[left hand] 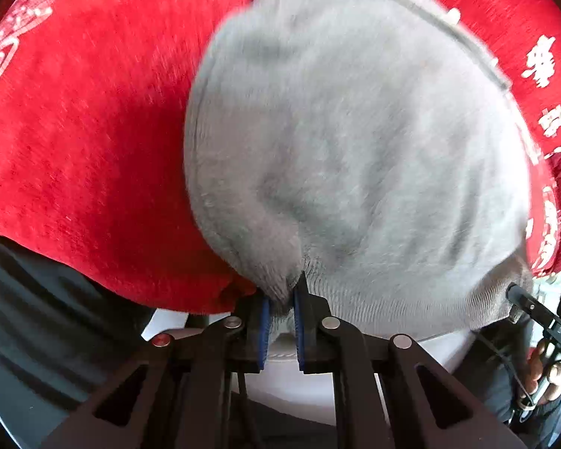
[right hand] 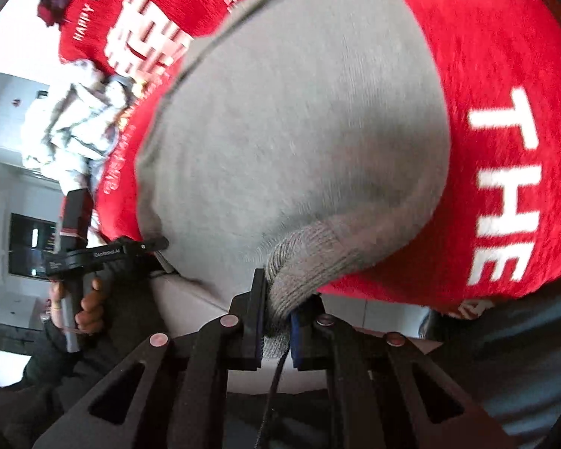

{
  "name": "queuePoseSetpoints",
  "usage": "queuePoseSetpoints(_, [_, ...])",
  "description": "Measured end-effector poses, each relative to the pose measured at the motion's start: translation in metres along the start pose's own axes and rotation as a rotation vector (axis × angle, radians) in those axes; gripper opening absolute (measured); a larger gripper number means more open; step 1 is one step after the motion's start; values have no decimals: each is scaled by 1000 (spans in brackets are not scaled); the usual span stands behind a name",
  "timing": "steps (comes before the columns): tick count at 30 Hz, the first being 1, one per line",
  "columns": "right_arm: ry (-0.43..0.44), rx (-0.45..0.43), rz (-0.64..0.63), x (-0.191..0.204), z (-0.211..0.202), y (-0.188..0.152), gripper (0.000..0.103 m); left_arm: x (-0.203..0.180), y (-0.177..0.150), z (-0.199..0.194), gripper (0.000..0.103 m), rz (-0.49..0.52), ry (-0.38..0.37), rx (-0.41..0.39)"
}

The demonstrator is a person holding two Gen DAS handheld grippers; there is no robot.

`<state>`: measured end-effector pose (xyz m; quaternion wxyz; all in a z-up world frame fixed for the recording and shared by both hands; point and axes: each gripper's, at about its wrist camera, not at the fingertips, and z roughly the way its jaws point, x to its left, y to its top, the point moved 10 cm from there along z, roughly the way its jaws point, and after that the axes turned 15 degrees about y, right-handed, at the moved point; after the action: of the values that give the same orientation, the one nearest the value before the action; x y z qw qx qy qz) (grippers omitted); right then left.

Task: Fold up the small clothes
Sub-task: 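Grasp the sweater hem with both grippers and lift it toward the collar, then carry the held hem over onto the collar with both grippers and lower it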

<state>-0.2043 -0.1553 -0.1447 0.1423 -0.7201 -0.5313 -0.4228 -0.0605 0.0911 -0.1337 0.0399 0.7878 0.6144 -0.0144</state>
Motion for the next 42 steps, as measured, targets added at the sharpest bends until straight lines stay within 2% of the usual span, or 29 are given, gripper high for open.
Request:
queuePoseSetpoints(5, [60, -101, -31, 10, -27, 17, 11, -1, 12, -32, 12, -41, -58, -109])
queuePoseSetpoints(8, [84, -163, -59, 21, -40, 27, 11, 0, 22, -43, 12, -61, -67, -164])
queuePoseSetpoints(11, [82, -207, -107, 36, -45, 37, 11, -1, 30, -62, 12, -68, -71, -234])
queuePoseSetpoints(17, [80, -280, -175, 57, -61, 54, 9, 24, 64, -74, 10, -88, -87, -300])
queuePoseSetpoints(27, [88, -363, -156, 67, -69, 89, 9, 16, 99, -87, 9, -128, -131, -340])
queuePoseSetpoints(37, [97, -454, -165, 73, -84, 162, 9, 4, 164, -112, 9, -162, -166, -402])
queuePoseSetpoints(42, [72, -490, -155, 65, -86, 202, 9, -5, 202, -117, 9, -169, -166, -424])
